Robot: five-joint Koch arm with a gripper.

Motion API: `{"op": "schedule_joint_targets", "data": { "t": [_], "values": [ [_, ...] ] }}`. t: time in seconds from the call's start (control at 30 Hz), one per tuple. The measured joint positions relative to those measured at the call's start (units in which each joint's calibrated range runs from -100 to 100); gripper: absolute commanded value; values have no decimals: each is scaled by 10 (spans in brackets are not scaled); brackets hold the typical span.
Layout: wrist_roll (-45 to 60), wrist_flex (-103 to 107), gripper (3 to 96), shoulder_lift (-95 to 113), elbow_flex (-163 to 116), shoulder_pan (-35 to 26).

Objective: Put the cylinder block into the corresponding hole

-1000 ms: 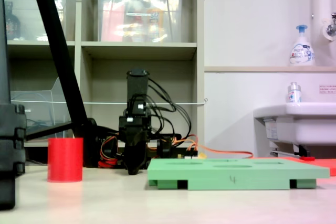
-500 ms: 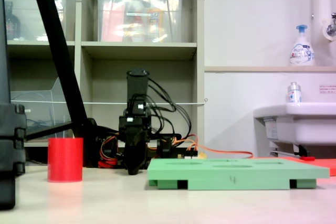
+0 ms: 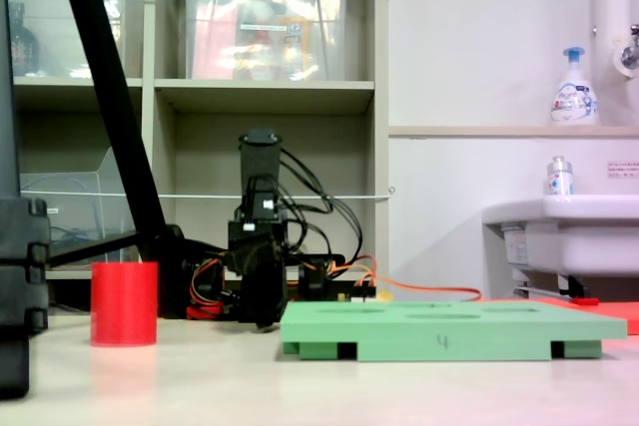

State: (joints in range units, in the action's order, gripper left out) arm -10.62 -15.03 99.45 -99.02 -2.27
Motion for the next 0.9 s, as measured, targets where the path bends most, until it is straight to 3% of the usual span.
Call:
{"op": "schedule_joint_targets", "data": {
  "t": [0.37,0.6,0.8,0.9],
  "values": [
    [-316,-263,503,0,0,54],
    [-416,-292,497,0,0,106],
    [-404,-301,838,-4,0,126],
    [-395,-419,922,-130,-1,131]
  ]
}}
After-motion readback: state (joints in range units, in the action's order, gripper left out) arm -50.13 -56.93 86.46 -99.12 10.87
